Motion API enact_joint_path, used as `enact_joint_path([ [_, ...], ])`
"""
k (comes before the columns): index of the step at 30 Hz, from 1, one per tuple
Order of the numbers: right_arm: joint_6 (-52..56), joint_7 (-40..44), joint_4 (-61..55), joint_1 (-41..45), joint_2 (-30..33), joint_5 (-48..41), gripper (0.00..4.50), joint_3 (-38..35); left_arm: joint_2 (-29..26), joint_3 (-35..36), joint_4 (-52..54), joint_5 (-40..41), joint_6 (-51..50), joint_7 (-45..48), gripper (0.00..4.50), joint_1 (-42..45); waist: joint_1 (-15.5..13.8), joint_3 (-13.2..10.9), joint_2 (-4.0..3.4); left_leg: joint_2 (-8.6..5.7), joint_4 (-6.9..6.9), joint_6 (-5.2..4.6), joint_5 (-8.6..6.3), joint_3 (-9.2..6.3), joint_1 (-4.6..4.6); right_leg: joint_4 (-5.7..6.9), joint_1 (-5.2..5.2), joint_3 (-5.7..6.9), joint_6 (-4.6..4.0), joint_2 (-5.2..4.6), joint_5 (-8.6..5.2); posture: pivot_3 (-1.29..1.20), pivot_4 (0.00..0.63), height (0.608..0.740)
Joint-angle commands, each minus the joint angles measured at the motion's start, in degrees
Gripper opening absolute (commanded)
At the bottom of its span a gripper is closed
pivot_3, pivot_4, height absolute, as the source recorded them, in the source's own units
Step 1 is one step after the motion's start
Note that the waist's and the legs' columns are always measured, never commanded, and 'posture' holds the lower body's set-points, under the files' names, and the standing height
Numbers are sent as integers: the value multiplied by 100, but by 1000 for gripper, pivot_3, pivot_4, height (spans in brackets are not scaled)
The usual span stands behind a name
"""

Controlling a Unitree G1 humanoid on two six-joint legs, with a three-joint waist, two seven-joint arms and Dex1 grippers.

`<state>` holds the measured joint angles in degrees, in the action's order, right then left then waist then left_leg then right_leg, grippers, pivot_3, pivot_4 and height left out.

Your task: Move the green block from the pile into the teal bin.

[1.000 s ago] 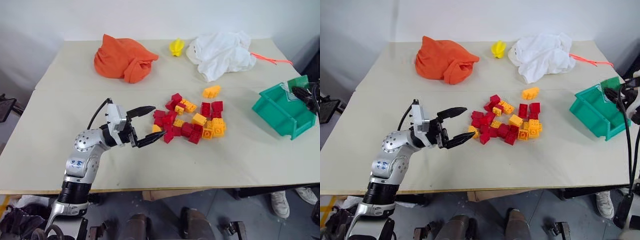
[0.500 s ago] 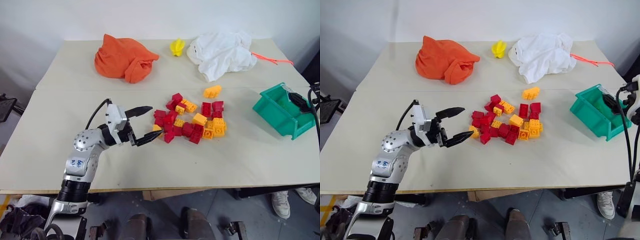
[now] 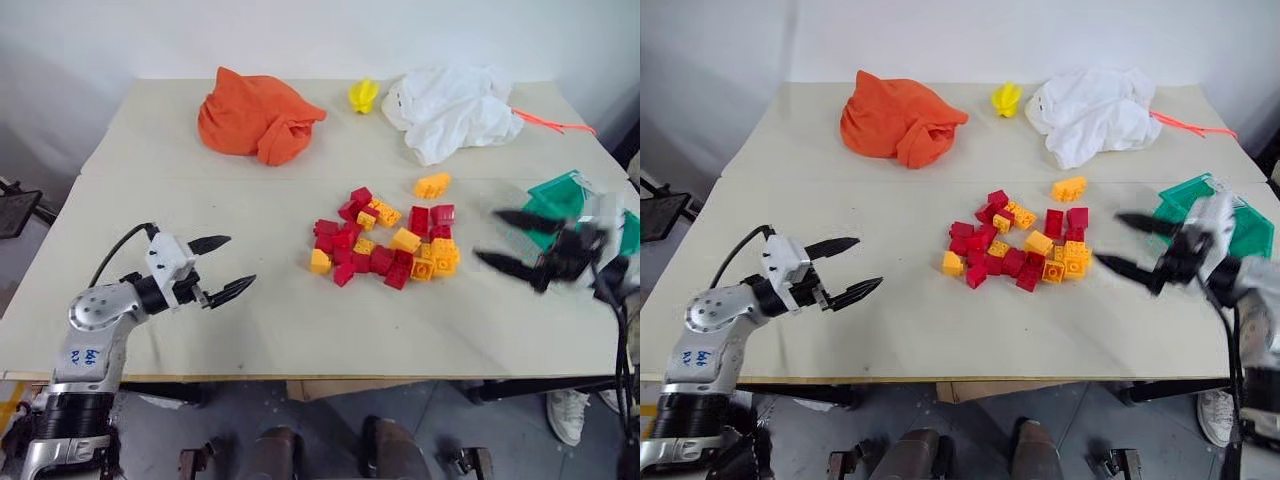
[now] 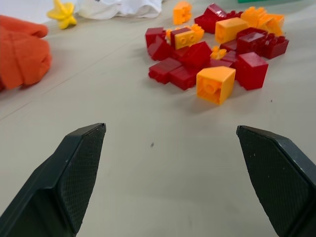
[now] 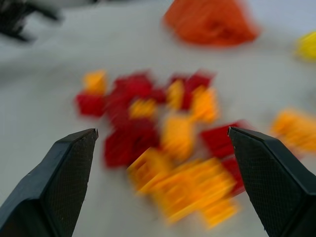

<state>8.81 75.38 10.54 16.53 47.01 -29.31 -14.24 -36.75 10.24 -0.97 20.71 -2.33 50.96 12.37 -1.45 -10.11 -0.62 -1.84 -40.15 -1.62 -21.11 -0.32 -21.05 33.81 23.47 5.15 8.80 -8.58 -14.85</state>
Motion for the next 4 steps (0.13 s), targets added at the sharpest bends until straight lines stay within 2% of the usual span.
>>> enact_joint_path([
  [1, -430, 197, -184, -335, -58, 195, 4425, 137, -43, 147, 52, -68, 236, -36, 4500, -154, 2, 0, 0, 0, 0, 0, 0, 1, 1, 0, 0, 0, 0, 0, 0, 0, 150, 740],
  [4, -527, 129, -308, -528, -161, 208, 4425, 210, 24, 210, 95, -107, 231, -255, 4500, -223, 14, 0, 0, 1, 1, 0, 0, 3, 2, 2, 2, -1, 0, 1, 0, 0, 150, 740],
])
